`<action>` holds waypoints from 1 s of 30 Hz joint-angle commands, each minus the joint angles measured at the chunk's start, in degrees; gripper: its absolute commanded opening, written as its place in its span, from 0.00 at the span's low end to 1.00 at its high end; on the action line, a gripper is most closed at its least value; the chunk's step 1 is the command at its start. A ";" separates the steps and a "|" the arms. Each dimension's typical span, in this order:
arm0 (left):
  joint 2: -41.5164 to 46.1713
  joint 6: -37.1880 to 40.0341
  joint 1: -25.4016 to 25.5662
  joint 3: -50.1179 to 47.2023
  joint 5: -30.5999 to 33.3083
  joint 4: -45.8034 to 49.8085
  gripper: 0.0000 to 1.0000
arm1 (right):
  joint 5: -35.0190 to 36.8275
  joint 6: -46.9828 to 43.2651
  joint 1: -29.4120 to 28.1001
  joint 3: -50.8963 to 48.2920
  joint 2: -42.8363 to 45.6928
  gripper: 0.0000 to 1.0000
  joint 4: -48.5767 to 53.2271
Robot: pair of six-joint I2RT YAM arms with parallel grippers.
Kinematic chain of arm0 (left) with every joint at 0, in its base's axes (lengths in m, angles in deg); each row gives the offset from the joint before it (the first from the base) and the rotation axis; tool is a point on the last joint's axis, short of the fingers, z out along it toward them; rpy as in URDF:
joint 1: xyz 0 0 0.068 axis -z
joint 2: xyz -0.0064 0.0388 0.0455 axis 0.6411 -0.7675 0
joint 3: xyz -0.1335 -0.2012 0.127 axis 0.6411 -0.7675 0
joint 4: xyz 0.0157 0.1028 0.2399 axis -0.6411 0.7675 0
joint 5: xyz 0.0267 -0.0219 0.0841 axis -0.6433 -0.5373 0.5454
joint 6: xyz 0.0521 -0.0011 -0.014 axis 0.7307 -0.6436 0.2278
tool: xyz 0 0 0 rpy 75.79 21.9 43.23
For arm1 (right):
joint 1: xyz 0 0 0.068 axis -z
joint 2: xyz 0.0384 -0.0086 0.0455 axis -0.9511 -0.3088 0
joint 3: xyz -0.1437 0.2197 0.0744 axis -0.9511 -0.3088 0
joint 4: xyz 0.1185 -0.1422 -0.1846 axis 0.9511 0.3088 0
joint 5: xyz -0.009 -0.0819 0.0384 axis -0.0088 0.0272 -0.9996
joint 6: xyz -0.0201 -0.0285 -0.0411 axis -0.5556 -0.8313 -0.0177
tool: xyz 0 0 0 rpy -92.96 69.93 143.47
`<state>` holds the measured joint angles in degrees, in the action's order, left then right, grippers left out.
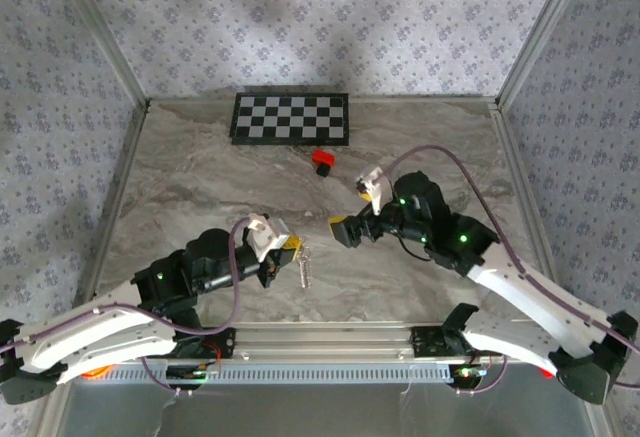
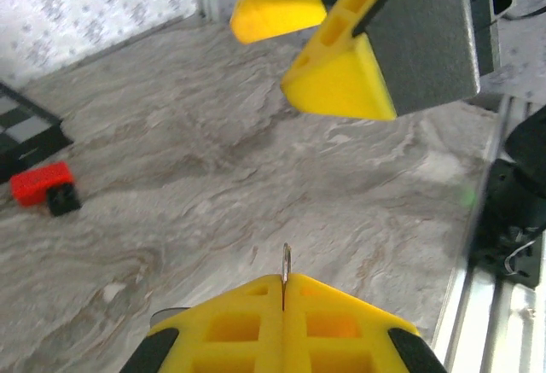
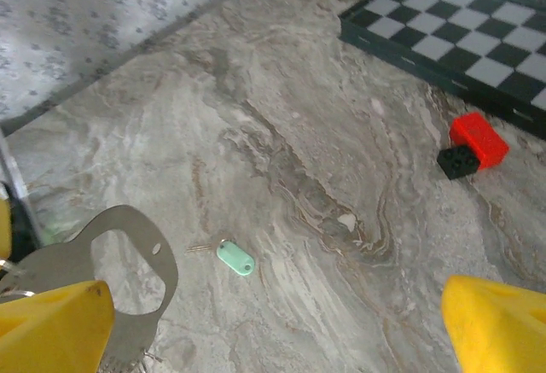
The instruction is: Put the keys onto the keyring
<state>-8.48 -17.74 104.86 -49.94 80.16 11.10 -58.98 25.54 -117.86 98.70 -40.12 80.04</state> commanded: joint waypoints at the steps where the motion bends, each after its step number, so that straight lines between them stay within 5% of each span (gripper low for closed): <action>1: 2.36 -3.11 -0.60 0.14 8.83 2.15 0.00 | 4.06 4.93 0.60 2.56 -5.15 1.00 1.77; 11: 14.57 -4.00 -9.37 -3.60 18.51 9.45 0.00 | 6.59 13.81 -0.73 6.54 -21.54 1.00 0.57; 30: 30.22 -3.47 -9.53 -4.93 33.17 11.00 0.00 | 9.18 23.18 -13.81 23.47 -49.74 0.88 2.84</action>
<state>18.86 -21.09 95.68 -55.28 109.52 23.14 -51.26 45.85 -130.51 119.84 -87.66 81.06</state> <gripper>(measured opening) 0.047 0.885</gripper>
